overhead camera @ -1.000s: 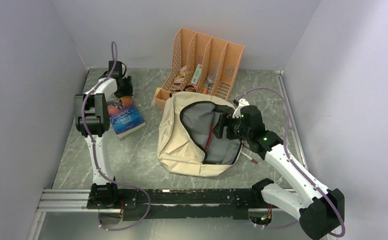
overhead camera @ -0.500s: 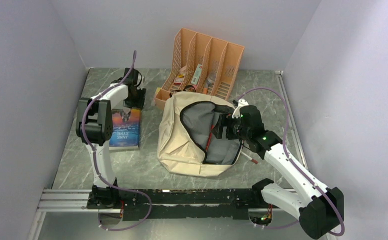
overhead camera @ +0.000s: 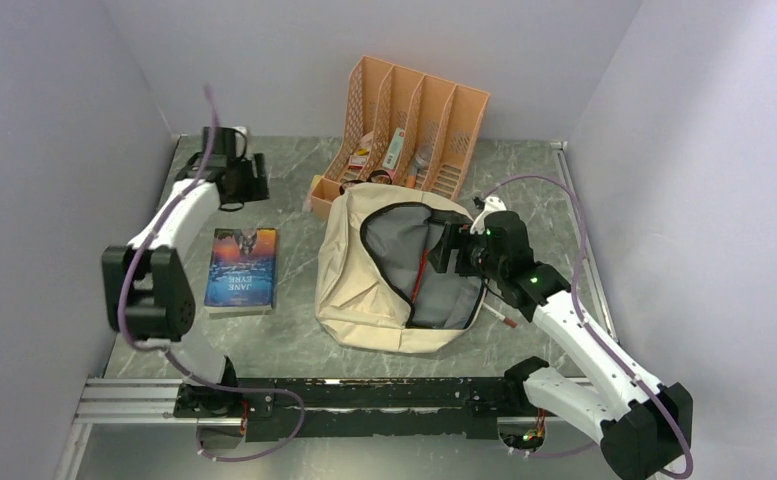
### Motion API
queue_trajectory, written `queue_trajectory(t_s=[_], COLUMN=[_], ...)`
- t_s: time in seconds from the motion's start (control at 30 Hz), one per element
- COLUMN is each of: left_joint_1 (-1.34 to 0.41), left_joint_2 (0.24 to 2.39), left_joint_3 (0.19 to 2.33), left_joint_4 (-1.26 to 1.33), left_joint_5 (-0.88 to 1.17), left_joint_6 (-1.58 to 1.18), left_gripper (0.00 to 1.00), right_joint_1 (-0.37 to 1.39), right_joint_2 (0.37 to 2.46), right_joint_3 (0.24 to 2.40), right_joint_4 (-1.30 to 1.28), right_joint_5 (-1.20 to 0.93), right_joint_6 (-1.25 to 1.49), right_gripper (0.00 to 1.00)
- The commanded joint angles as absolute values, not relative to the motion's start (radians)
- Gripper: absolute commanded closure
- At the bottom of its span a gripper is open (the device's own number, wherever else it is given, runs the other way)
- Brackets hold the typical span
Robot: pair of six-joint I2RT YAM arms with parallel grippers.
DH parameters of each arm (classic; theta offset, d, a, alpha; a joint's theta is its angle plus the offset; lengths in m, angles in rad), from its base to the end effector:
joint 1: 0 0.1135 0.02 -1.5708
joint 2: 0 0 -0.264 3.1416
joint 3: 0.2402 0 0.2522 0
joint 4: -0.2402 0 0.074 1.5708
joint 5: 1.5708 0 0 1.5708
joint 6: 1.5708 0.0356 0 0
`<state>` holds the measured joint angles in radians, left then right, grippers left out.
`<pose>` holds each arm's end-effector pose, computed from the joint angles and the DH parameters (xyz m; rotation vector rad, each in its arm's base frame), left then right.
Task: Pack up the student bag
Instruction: Move the book to the center of the board, then pick up the book from the center of the board.
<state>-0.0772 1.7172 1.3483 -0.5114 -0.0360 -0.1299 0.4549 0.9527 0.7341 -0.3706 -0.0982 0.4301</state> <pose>0.3774 -0.0279 0.2578 -0.0804 2.4496 -0.0472 0.1872 0.0955 0.2733 -0.0859 2.2204 0.6070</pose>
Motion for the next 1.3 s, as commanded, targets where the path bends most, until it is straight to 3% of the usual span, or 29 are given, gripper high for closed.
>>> queue_trajectory(t_s=[0.0, 0.1, 0.3, 0.63, 1.03, 1.27], left_joint_1=[0.049, 0.116, 0.286, 0.300, 0.291, 0.266], left_joint_2=[1.549, 1.475, 1.419, 1.468, 1.455, 1.370], left_joint_3=[1.235, 1.147, 0.979, 0.854, 0.716, 0.620], left_joint_4=[-0.390, -0.403, -0.408, -0.413, -0.356, -0.326], left_joint_5=[0.002, -0.063, 0.034, 0.146, 0.247, 0.282], left_joint_6=[-0.292, -0.354, -0.408, -0.446, -0.465, -0.478], left_gripper=[0.27, 0.22, 0.16, 0.06, 0.09, 0.17], right_joint_1=[0.459, 0.459, 0.469, 0.629, 0.851, 0.919], right_joint_2=[0.910, 0.919, 0.993, 1.126, 1.387, 1.637], right_joint_3=[0.773, 0.802, 0.912, 1.002, 1.145, 1.292], right_joint_4=[-0.330, -0.293, -0.243, -0.168, -0.179, -0.132], right_joint_5=[-0.048, -0.096, -0.213, -0.273, -0.172, -0.192], right_joint_6=[0.449, 0.458, 0.500, 0.522, 0.535, 0.575], right_gripper=[0.19, 0.19, 0.18, 0.17, 0.15, 0.23])
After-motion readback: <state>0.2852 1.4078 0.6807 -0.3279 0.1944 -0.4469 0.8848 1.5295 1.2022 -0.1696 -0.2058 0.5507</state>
